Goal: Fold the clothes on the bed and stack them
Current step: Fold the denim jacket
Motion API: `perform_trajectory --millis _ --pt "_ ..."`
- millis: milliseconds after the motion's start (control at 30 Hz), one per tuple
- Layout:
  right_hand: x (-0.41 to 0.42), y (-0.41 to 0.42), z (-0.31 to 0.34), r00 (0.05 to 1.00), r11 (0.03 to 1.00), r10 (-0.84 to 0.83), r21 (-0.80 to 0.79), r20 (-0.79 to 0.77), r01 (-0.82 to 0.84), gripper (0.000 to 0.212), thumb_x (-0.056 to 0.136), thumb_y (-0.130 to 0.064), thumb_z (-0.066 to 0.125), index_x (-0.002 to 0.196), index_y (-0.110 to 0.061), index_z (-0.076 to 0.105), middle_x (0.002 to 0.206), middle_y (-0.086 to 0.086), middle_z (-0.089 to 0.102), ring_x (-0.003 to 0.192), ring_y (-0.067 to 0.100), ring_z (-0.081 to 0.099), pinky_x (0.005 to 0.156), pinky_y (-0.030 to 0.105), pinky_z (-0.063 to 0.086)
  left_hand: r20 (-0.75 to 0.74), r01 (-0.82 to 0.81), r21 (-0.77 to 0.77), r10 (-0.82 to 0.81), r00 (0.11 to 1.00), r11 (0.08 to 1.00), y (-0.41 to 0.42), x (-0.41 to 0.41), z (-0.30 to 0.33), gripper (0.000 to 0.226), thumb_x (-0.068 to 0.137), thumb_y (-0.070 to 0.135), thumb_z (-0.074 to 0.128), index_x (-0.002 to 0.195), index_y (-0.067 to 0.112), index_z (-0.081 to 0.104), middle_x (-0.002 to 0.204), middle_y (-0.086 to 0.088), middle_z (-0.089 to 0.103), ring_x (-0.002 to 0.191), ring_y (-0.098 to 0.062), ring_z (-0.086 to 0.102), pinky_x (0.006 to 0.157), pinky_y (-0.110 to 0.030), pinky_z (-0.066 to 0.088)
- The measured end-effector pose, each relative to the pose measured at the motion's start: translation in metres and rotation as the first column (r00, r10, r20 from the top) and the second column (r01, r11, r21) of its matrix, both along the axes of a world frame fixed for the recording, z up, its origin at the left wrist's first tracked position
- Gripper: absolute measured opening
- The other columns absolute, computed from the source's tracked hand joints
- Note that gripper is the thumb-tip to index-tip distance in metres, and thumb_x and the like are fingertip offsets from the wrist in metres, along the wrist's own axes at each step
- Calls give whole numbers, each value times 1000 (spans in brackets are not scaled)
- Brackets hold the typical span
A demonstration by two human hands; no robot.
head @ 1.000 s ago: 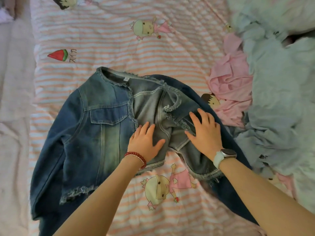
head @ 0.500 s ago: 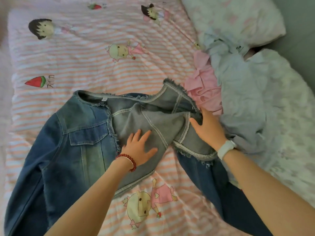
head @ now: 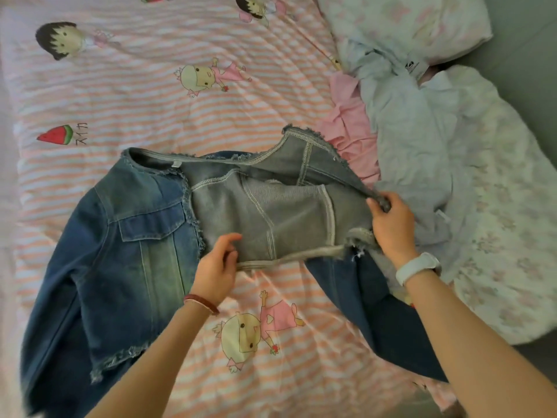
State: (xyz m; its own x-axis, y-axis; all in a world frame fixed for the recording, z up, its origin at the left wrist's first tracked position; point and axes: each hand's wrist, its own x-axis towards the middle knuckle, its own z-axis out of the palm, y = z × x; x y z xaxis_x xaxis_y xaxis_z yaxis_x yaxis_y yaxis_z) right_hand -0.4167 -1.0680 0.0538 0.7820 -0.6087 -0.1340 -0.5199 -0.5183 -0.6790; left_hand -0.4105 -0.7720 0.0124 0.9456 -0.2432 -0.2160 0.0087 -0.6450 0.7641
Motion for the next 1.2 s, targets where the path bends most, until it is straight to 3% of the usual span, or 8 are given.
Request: perform_trajectory --millis 233,400,500,567,667,900,1033,1200 --pt "14 -15 38 975 868 117 -457 -189 -193 27 95 -23 46 109 -4 59 105 21 58 90 41 57 70 42 44 -166 482 497 -466 869 722 -1 -3 -3 45 92 42 43 136 39 38 141 4 37 129 -22 33 106 -40 30" --pt "18 31 58 955 864 262 -408 -137 -295 36 98 -33 40 78 -7 56 71 17 61 69 36 58 53 30 33 -432 604 369 -445 785 707 -19 -24 -17 56 90 51 46 142 41 27 154 13 -1 143 -24 -13 110 -58 -4" --pt "30 86 70 850 797 525 -369 33 -478 30 97 -34 44 92 -14 65 66 16 64 63 35 60 50 31 36 -471 -47 -110 -10 882 993 -3 -12 -4 24 96 31 46 117 28 56 132 2 50 131 -23 39 110 -44 28" --pt "28 129 67 662 659 749 -103 4 -745 36 96 -36 44 123 -18 59 79 13 68 73 31 63 63 40 48 -692 -564 -328 214 690 758 24 4 12 32 99 36 35 118 21 55 121 -4 57 111 -22 53 99 -40 39" --pt "14 171 48 406 400 913 304 -48 -865 43 97 -35 43 137 -21 45 93 7 64 83 18 58 78 37 48 -807 -786 -282 307 504 550 75 21 15 47 98 47 24 125 16 47 115 -5 54 97 -21 55 84 -36 42" --pt "27 158 1 736 732 674 -77 -60 -677 33 97 -16 41 129 -10 52 114 9 57 108 26 48 89 37 41 -697 -658 -30 457 553 752 64 23 -11 45 92 30 55 123 -1 50 103 -12 61 84 -22 57 68 -32 46" --pt "57 144 -22 741 737 619 -131 -261 -663 41 99 -24 38 138 -11 39 135 11 44 123 29 38 97 41 38 -497 -513 161 518 696 843 49 32 -20 41 87 36 61 107 0 60 111 -16 62 102 -29 57 87 -33 43" --pt "110 159 -38 763 782 602 -21 -236 -623 47 99 -34 36 141 -12 35 139 9 42 124 27 43 93 40 43 -314 -525 53 514 799 849 50 33 -24 27 95 22 48 70 19 39 65 4 44 61 -13 42 57 -24 35"
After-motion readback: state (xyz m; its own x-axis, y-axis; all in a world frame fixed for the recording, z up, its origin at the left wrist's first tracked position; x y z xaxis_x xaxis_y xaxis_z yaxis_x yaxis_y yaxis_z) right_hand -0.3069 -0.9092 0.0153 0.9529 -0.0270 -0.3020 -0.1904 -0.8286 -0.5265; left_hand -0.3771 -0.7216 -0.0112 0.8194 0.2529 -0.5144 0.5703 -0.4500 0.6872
